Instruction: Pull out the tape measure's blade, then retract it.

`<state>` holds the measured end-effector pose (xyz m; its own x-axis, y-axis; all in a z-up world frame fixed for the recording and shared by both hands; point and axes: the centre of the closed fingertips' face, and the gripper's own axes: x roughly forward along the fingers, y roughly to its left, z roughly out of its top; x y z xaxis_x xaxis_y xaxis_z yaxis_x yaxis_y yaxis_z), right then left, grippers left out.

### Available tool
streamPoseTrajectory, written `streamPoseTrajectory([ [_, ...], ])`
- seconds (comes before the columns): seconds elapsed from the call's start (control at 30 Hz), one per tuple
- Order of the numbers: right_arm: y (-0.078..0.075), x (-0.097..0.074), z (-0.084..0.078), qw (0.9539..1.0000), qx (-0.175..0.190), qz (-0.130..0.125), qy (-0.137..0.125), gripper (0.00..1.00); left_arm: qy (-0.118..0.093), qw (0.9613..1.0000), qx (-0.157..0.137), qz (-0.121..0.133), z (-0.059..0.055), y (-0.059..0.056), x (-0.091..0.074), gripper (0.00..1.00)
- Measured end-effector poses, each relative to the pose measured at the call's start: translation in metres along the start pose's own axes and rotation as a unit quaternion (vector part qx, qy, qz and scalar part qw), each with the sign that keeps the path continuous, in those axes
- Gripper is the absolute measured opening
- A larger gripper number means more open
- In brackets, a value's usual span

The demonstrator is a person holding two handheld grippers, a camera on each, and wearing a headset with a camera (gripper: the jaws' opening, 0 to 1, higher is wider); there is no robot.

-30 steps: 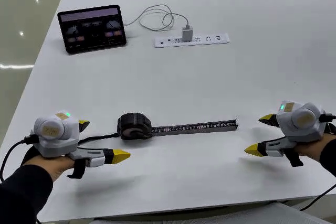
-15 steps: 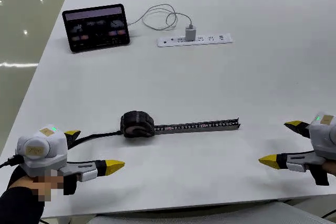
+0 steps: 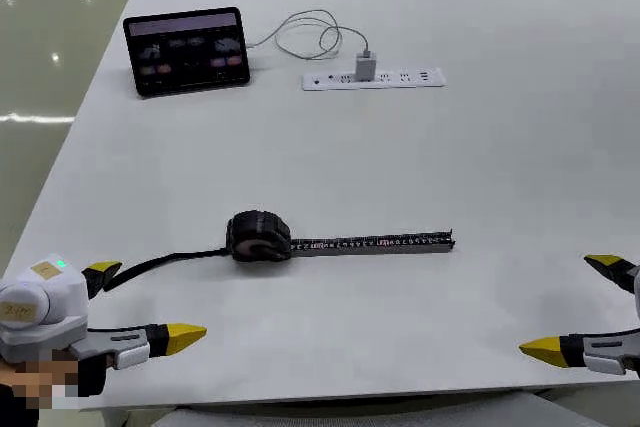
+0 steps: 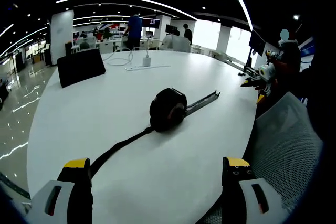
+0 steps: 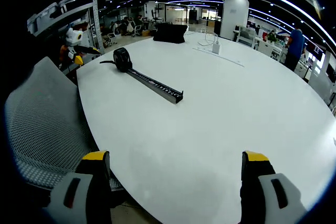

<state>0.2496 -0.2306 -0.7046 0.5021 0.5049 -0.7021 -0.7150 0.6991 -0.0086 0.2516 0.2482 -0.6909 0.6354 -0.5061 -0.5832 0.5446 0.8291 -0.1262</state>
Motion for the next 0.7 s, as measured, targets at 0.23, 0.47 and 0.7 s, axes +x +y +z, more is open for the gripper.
streamPoseTrajectory([
  [0.23,-0.013,-0.009,0.0,0.9999,0.008,-0.01,-0.001,1.0,0.0,0.9999,-0.014,0.007,-0.005,0.002,-0.004,1.0],
  [0.47,-0.012,-0.008,0.003,1.0,0.009,-0.004,0.0,0.99,-0.004,0.9999,-0.014,0.005,0.0,0.001,-0.004,1.0],
  [0.7,-0.013,-0.011,0.001,1.0,0.007,-0.003,0.002,1.0,-0.001,1.0,0.003,0.005,0.001,0.001,-0.004,1.0],
])
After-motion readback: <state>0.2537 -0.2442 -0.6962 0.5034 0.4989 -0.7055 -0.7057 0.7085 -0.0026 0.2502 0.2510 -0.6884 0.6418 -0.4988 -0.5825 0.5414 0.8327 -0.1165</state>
